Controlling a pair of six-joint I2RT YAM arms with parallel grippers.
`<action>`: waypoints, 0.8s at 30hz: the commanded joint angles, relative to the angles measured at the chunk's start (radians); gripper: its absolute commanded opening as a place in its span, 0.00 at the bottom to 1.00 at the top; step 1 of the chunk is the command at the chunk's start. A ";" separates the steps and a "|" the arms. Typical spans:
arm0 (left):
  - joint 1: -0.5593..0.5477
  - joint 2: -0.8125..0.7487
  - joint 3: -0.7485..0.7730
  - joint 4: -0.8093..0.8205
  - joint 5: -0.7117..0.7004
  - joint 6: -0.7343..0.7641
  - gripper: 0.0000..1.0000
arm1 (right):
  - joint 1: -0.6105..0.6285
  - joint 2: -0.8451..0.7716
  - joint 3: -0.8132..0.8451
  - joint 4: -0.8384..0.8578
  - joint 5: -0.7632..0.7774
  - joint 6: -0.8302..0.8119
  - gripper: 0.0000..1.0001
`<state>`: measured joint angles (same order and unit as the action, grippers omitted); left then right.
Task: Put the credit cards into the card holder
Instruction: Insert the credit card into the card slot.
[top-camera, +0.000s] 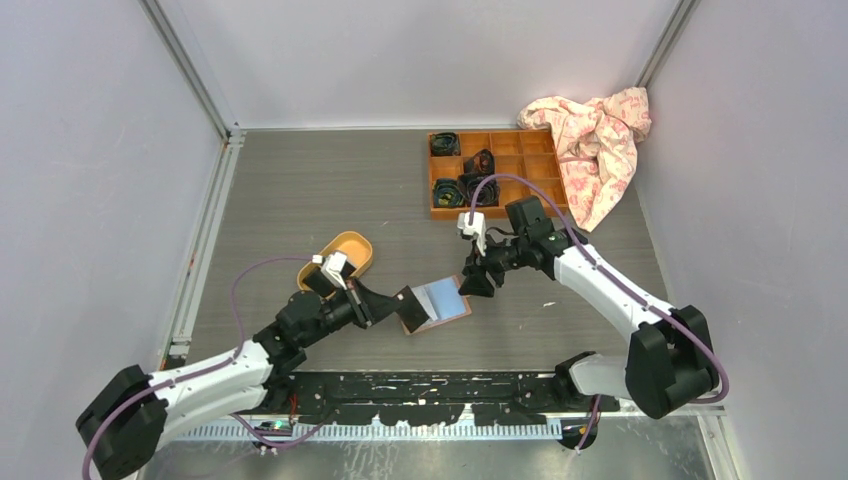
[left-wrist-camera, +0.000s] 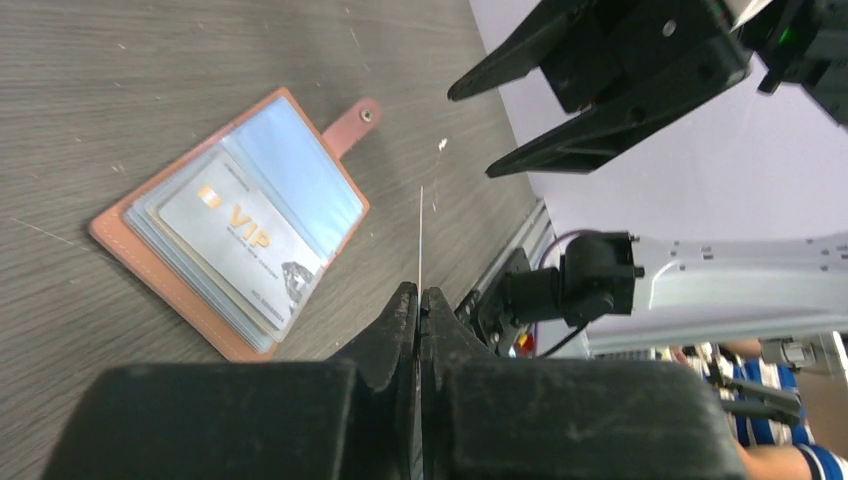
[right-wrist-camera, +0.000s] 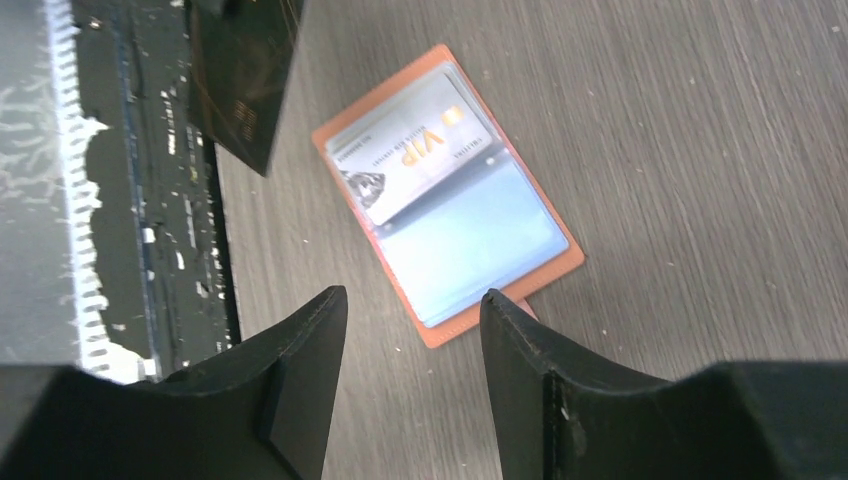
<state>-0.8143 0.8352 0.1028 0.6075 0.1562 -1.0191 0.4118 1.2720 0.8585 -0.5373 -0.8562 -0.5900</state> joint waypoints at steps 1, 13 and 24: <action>-0.005 -0.054 0.036 -0.096 -0.113 -0.022 0.00 | -0.016 -0.025 -0.022 0.082 0.057 -0.058 0.57; -0.005 0.130 0.071 0.048 -0.099 -0.052 0.00 | 0.072 0.039 -0.039 -0.092 0.130 -0.475 0.67; -0.006 0.314 0.109 0.179 -0.093 -0.059 0.00 | 0.095 0.052 -0.104 -0.035 0.235 -0.617 0.83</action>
<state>-0.8162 1.0954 0.1795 0.6502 0.0708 -1.0706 0.4919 1.3163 0.7513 -0.6426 -0.6842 -1.1816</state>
